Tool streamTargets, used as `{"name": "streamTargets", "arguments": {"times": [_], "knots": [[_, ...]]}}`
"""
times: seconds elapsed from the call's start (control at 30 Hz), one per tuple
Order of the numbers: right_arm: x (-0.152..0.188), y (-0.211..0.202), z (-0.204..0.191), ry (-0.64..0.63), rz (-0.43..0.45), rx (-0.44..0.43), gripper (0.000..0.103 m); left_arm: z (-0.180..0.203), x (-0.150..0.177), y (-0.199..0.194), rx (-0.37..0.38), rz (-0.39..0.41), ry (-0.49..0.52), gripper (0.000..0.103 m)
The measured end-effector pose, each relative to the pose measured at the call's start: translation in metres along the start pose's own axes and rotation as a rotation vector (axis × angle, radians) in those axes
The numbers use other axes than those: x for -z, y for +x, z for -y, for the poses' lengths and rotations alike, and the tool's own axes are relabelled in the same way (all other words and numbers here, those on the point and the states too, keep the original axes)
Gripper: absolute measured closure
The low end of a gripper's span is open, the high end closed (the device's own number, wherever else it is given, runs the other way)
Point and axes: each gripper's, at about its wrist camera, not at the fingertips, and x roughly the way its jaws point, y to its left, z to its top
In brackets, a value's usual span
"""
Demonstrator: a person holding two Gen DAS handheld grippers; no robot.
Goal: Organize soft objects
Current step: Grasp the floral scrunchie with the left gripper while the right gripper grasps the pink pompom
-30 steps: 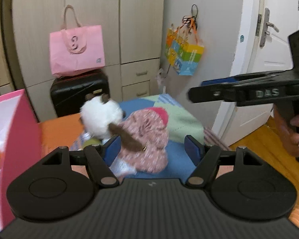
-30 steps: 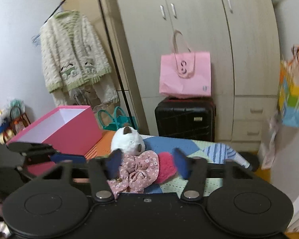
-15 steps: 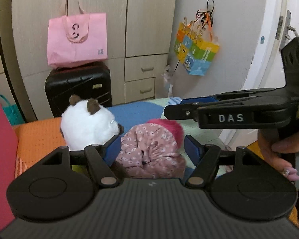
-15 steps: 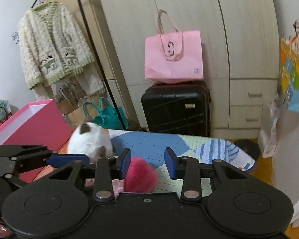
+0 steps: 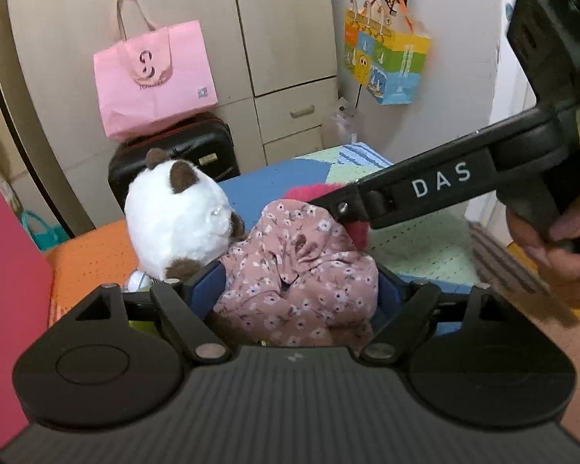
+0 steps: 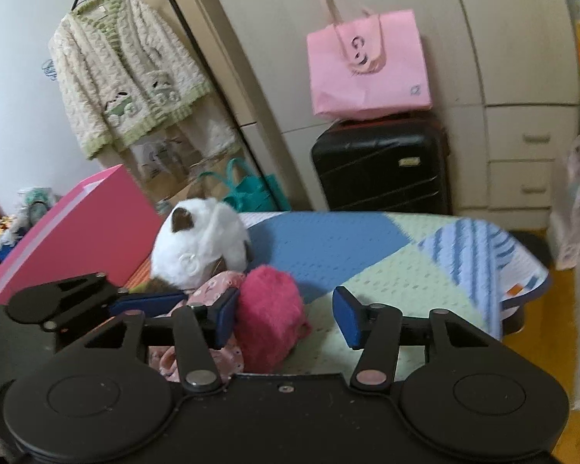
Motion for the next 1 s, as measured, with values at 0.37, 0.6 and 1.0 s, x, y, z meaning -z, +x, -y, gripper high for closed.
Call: {"name": "streamTargets", "arguments": {"times": [0.37,0.6,1.0], "knots": [[0.02,-0.011,-0.008,-0.019,0.016,0.044,0.069,0.016,0.003,0.0,-0.051,0.008,0.077,0.028],[0.029,-0.029,-0.013,-0.055,0.055,0.127,0.073,0.02,0.001,-0.004,-0.123,0.003,0.118,0.074],[0.053,-0.055,-0.041,-0.114,0.068,0.225,0.075,0.006,0.01,-0.041,0.006,0.12,-0.079,0.083]]}}
